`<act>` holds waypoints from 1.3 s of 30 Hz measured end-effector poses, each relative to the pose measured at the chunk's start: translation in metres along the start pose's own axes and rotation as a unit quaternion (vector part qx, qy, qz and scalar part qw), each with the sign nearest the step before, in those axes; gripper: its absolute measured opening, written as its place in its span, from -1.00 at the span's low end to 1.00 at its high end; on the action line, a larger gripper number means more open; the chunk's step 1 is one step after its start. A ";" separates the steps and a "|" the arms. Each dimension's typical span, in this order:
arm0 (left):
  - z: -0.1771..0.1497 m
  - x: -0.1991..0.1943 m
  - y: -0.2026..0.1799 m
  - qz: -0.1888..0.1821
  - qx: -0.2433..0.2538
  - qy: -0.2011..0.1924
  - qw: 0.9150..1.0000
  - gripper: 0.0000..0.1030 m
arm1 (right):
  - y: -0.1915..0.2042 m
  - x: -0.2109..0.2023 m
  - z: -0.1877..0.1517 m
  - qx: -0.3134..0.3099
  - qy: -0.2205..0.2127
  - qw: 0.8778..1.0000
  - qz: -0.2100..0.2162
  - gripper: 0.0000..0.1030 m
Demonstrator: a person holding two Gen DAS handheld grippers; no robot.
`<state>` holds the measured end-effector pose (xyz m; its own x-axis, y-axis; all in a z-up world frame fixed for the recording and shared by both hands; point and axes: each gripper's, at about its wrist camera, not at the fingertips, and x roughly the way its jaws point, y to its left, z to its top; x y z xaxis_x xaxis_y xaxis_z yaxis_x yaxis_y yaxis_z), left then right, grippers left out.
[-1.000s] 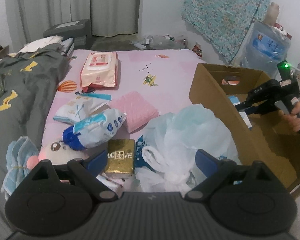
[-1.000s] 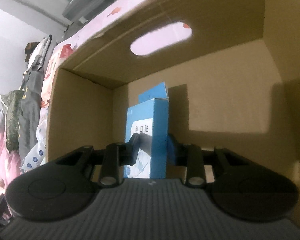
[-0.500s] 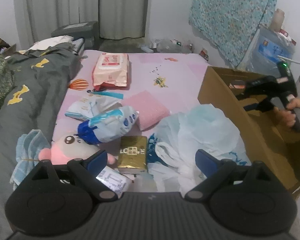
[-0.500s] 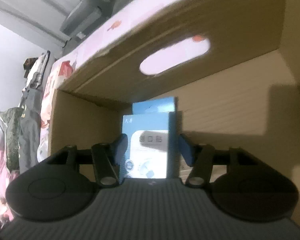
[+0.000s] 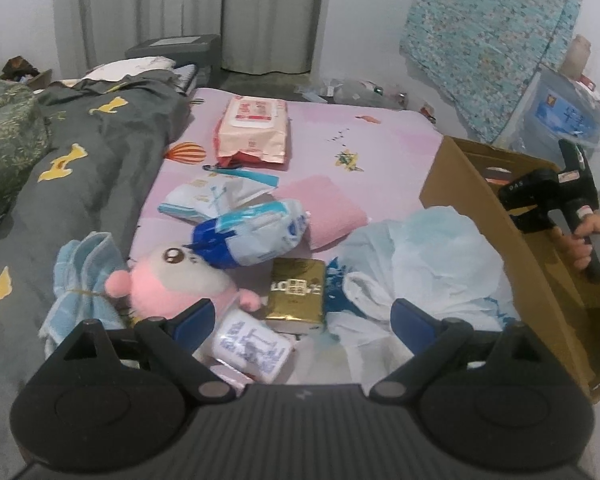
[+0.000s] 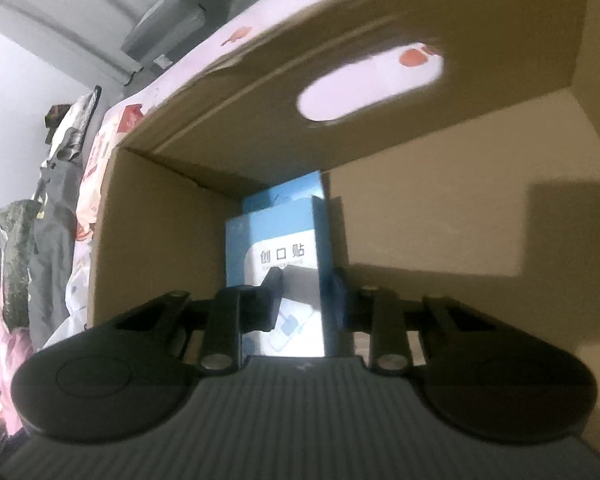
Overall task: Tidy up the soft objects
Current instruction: 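Reach the right tool to the white cotton-swab bag and grasp it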
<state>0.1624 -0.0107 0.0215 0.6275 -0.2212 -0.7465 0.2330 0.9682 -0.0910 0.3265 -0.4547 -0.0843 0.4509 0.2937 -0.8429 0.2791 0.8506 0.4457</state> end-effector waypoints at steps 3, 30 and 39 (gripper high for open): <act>-0.002 -0.004 0.008 0.004 -0.008 -0.007 1.000 0.85 | 0.002 -0.002 -0.002 0.009 -0.005 1.000 -0.005 -0.48; 0.074 -0.003 0.086 0.010 0.017 -0.066 0.998 0.98 | 0.213 -0.053 -0.016 -0.049 0.018 0.988 0.146 0.00; 0.118 0.081 0.113 -0.008 0.048 -0.002 0.999 0.93 | 0.288 0.088 -0.020 -0.009 0.139 0.982 0.129 -0.03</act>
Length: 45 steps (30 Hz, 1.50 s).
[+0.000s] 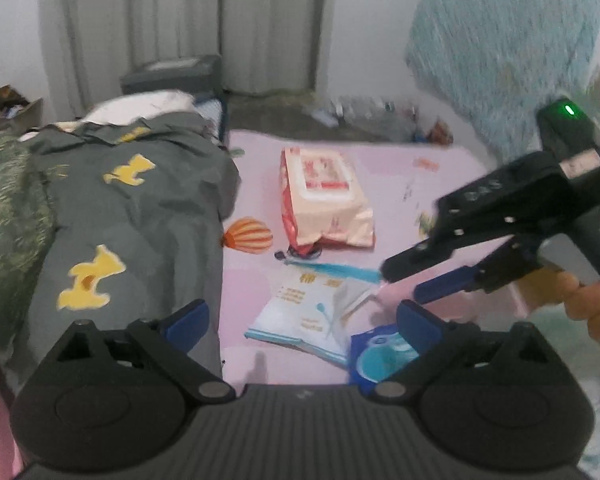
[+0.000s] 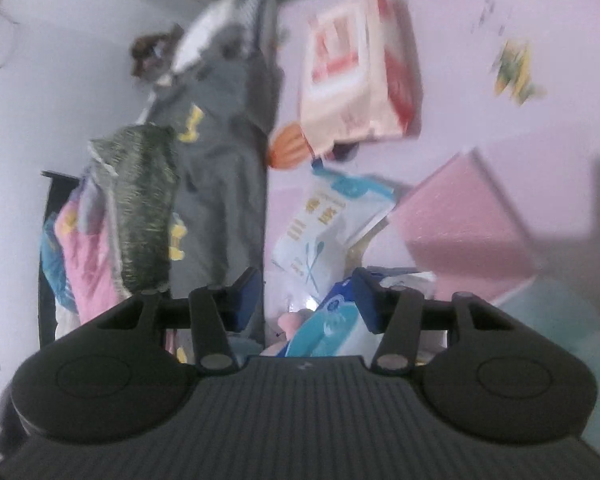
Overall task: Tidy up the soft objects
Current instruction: 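Reach the right tool to the white cotton-swab bag and grasp it, then carry the cotton-swab bag with the right tool into the cardboard box, release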
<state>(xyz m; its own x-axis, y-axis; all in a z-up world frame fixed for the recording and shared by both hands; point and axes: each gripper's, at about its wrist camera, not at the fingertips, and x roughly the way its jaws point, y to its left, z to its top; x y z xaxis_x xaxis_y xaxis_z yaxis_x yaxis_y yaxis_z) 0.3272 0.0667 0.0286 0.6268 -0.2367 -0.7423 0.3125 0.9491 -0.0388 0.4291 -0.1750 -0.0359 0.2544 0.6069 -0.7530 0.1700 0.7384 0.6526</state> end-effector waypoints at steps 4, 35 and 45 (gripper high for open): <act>0.009 0.045 -0.001 -0.020 0.053 0.049 0.997 0.93 | -0.004 0.044 0.015 0.029 0.027 0.999 -0.015 -0.03; 0.034 0.141 0.015 -0.016 -0.006 0.142 0.990 0.35 | -0.005 0.116 0.064 0.072 0.042 0.996 -0.019 -0.07; 0.056 0.072 0.000 -0.007 -0.013 0.093 0.996 0.34 | 0.025 0.065 0.053 0.045 0.018 0.998 0.031 -0.10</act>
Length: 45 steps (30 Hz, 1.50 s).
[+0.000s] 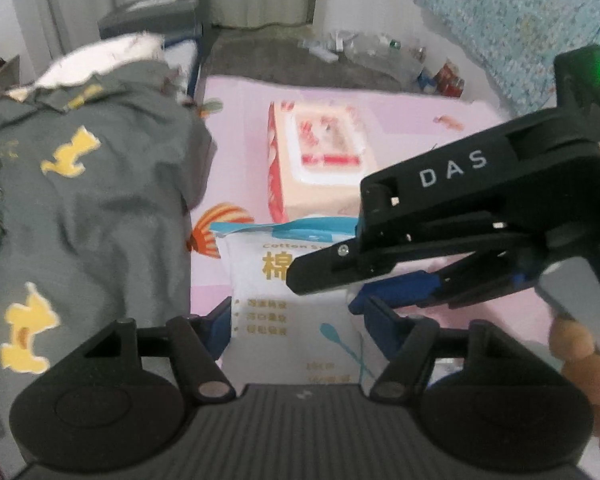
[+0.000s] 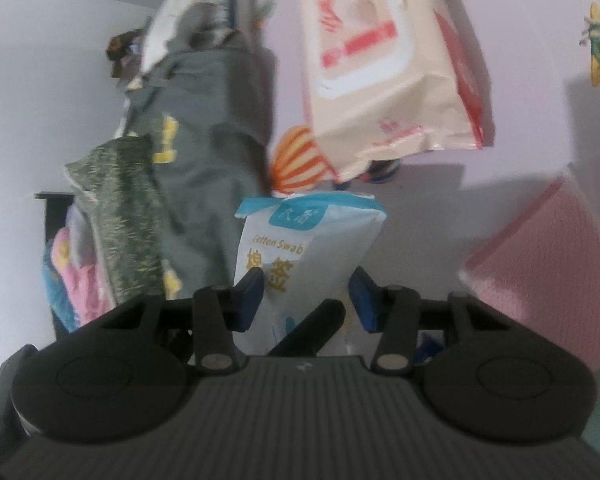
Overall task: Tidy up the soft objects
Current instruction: 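Carry the cotton-swab bag with the right tool into the cardboard box, release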
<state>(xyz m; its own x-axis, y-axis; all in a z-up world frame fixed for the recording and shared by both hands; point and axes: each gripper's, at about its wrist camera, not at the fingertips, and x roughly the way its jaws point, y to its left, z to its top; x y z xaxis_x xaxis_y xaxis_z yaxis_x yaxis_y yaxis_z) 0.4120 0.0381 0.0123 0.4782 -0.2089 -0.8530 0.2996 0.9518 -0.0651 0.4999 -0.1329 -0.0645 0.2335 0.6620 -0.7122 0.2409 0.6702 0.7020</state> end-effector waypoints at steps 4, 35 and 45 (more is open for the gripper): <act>0.003 -0.035 -0.017 -0.001 0.005 -0.027 1.000 0.34 | 0.013 -0.033 -0.013 -0.012 -0.015 1.000 0.020 -0.10; -0.023 -0.059 -0.394 -0.157 0.197 -0.012 0.968 0.42 | -0.247 -0.397 -0.150 0.116 -0.206 0.971 0.041 -0.07; -0.006 0.053 -0.418 -0.119 0.170 0.071 0.976 0.56 | -0.316 -0.376 -0.092 0.142 -0.210 0.967 -0.004 -0.07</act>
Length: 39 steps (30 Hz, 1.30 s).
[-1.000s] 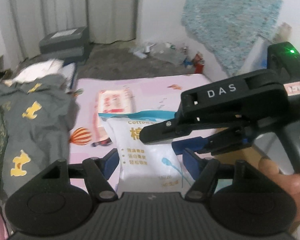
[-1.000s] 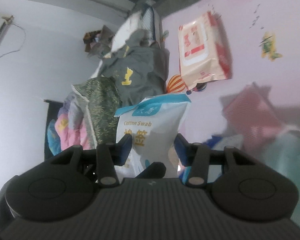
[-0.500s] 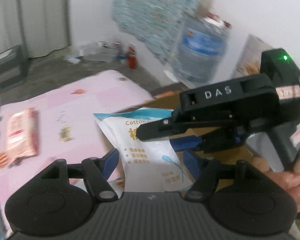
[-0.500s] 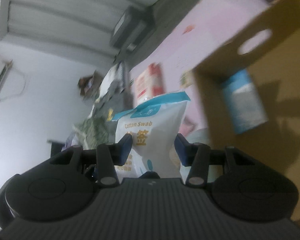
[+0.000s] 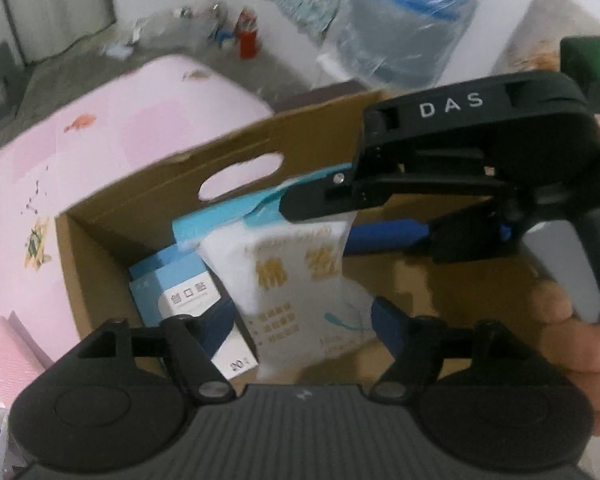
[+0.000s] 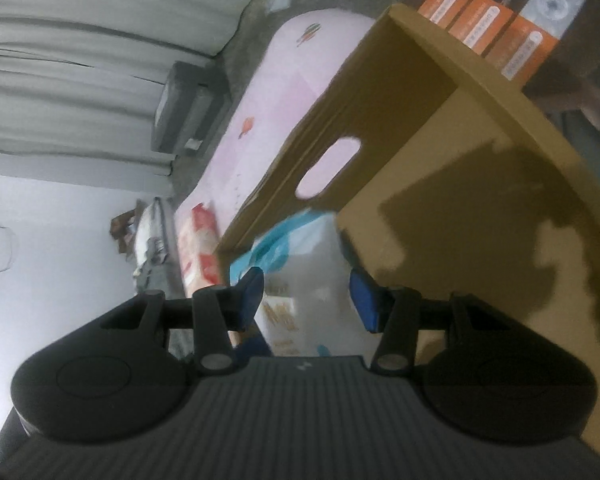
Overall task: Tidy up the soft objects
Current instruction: 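Carry the cotton-swab bag with the right tool into the cardboard box, release, then reach the right tool to the pink foam pad and grasp it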
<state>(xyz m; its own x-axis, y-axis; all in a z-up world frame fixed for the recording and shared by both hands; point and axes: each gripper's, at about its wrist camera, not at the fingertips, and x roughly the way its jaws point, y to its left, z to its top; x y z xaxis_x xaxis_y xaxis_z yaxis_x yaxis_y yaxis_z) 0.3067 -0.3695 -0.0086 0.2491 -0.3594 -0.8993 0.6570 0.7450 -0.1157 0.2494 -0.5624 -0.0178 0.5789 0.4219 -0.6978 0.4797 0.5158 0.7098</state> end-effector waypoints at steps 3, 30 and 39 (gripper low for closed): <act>-0.003 0.010 0.013 0.010 -0.016 0.003 1.000 0.61 | -0.005 0.023 0.009 -0.010 -0.001 1.000 -0.027 -0.07; -0.107 -0.184 0.149 0.103 -0.099 -0.144 0.979 0.72 | 0.012 0.082 -0.008 -0.021 0.035 0.996 -0.081 -0.51; -0.159 -0.227 0.198 0.130 -0.155 -0.175 0.963 0.72 | 0.070 0.036 -0.032 -0.058 0.015 0.998 -0.019 -0.27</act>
<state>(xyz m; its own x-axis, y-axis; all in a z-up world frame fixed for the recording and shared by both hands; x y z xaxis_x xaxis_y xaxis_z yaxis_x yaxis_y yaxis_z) 0.2675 -0.0509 0.1057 0.6378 -0.2649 -0.7232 0.3094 0.9480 -0.0743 0.2827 -0.4869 0.0038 0.5412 0.4216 -0.7276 0.4195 0.6145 0.6681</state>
